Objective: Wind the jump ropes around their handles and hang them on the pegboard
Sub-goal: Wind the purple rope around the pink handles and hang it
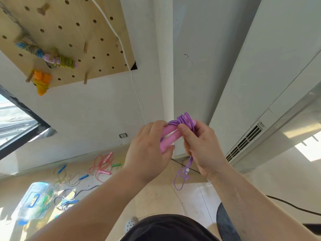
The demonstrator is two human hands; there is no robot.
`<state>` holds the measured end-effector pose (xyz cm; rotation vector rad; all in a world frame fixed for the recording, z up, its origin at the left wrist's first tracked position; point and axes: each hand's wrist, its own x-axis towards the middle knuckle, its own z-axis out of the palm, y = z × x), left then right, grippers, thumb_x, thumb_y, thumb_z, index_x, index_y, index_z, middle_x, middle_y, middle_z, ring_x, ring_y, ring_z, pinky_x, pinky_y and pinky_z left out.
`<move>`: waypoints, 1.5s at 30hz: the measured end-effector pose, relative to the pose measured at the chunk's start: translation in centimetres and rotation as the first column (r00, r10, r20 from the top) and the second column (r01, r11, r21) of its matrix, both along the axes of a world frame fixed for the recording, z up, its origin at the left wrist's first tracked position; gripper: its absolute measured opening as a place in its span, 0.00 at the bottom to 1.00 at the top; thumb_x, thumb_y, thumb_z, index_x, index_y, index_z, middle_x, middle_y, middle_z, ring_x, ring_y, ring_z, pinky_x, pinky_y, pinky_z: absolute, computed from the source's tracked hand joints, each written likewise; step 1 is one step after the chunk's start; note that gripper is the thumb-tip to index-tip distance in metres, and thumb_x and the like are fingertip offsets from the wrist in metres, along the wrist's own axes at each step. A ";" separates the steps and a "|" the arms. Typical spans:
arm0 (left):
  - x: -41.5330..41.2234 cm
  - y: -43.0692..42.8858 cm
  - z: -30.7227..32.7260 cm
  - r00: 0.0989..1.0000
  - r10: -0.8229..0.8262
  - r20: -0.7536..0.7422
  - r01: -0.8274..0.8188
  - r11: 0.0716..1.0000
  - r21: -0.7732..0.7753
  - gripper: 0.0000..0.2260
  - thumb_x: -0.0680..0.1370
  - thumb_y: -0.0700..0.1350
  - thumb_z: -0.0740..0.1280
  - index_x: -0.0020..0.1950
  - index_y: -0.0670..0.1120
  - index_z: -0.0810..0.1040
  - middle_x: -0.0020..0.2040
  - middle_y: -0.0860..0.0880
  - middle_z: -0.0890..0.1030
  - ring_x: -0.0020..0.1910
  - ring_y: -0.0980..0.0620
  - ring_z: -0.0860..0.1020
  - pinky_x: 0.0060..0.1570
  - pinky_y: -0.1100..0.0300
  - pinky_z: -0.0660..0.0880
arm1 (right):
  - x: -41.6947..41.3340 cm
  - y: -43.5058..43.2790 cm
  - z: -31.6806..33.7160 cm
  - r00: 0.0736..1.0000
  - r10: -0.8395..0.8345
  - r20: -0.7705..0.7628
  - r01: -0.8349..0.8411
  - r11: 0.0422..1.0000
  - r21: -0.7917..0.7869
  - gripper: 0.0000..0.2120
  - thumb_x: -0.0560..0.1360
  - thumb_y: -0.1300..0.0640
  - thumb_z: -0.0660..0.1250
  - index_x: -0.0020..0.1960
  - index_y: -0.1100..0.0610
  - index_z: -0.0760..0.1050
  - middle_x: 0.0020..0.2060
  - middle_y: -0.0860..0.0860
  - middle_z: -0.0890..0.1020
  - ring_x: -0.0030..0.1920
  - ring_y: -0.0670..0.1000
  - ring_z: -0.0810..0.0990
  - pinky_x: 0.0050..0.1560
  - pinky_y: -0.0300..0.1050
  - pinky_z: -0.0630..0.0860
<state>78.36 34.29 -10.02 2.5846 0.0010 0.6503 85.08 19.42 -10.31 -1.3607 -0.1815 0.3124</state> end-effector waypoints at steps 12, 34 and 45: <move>0.4 1.1 2.7 0.978 0.012 -0.208 -0.145 0.759 -0.635 0.14 0.68 0.40 0.81 0.47 0.53 0.82 0.42 0.55 0.85 0.41 0.55 0.83 0.45 0.57 0.80 | -0.5 -1.4 0.9 0.974 0.193 0.122 -0.194 0.981 -0.003 0.14 0.83 0.60 0.61 0.66 0.50 0.77 0.30 0.52 0.72 0.31 0.52 0.60 0.34 0.51 0.56; -0.1 1.7 2.5 0.755 -0.586 -0.296 -0.309 0.081 -0.948 0.16 0.73 0.43 0.71 0.56 0.33 0.78 0.47 0.32 0.82 0.43 0.38 0.82 0.41 0.47 0.82 | 0.1 -1.3 0.3 0.965 0.255 0.057 -0.257 0.966 0.039 0.13 0.79 0.57 0.69 0.59 0.65 0.77 0.28 0.49 0.64 0.29 0.46 0.61 0.28 0.37 0.58; -0.1 0.2 -0.8 0.995 -0.091 0.051 0.087 0.993 0.078 0.27 0.67 0.42 0.72 0.65 0.48 0.72 0.56 0.48 0.78 0.50 0.42 0.77 0.51 0.48 0.75 | -0.5 0.4 -0.1 0.997 -0.017 -0.080 0.020 0.999 0.043 0.07 0.81 0.57 0.67 0.49 0.61 0.79 0.33 0.57 0.63 0.32 0.50 0.60 0.34 0.52 0.54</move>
